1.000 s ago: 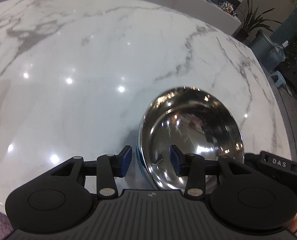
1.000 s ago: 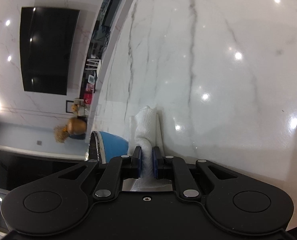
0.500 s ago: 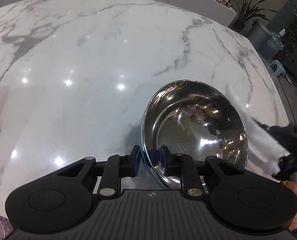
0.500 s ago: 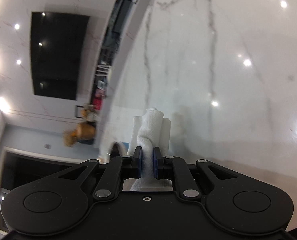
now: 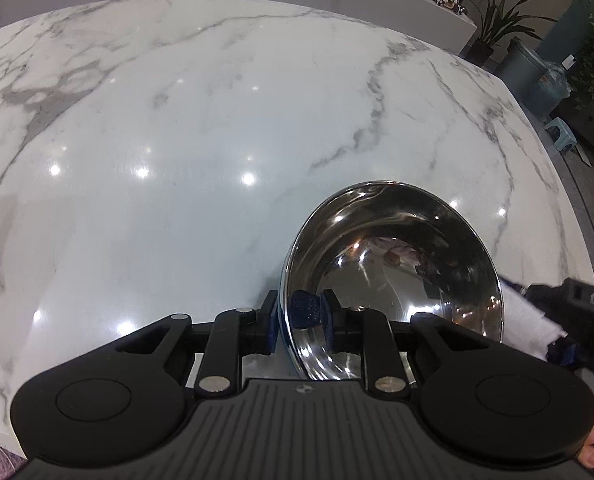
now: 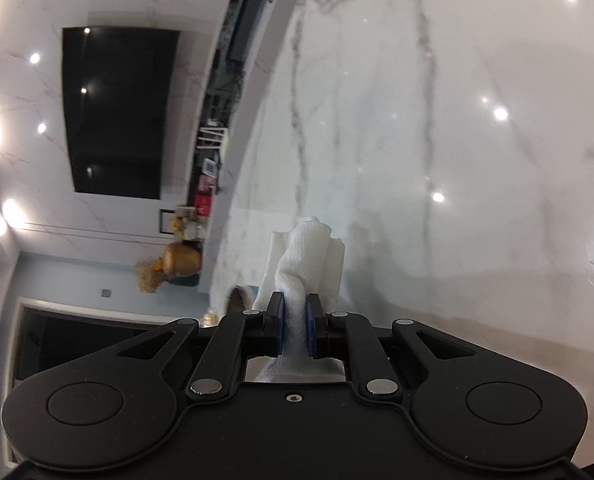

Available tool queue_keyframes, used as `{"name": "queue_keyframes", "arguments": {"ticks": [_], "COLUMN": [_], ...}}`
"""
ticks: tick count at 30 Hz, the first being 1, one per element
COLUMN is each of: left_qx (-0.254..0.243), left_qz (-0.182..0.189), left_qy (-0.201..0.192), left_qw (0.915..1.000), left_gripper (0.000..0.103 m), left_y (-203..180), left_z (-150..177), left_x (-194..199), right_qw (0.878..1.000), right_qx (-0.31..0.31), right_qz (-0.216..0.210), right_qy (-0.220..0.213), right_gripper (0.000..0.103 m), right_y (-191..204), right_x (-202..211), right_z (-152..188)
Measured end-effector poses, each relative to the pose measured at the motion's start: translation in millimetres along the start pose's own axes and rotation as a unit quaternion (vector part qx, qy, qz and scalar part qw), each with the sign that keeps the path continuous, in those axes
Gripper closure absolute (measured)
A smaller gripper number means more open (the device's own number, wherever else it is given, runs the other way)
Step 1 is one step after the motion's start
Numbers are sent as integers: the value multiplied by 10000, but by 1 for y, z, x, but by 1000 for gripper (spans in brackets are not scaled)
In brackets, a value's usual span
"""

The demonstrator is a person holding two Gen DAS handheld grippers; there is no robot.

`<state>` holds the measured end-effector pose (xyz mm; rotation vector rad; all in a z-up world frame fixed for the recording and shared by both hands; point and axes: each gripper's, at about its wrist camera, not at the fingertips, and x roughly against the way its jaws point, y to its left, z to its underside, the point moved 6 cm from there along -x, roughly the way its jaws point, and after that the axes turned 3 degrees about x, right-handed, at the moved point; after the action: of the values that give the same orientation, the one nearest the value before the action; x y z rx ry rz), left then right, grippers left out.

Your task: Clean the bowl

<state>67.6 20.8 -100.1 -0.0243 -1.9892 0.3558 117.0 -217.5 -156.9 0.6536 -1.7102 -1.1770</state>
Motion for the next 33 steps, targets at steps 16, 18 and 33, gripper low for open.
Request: {"name": "queue_keyframes", "arguments": {"ticks": [16, 18, 33], "left_qx": [219, 136, 88], "left_qz": [93, 104, 57], "left_qy": [124, 125, 73], "left_qw": [9996, 9998, 9999], "left_gripper": [82, 83, 85], "left_y": [9, 7, 5], "left_z": [9, 9, 7], "left_x": [5, 5, 3], "right_qw": [9990, 9979, 9776], "right_qx": [46, 95, 433], "right_qz": [112, 88, -1064], "right_qy": [437, 630, 1765], "right_gripper": [93, 93, 93], "right_y": [-13, -12, 3], "right_x": [-10, -13, 6], "right_z": [9, 3, -32]}}
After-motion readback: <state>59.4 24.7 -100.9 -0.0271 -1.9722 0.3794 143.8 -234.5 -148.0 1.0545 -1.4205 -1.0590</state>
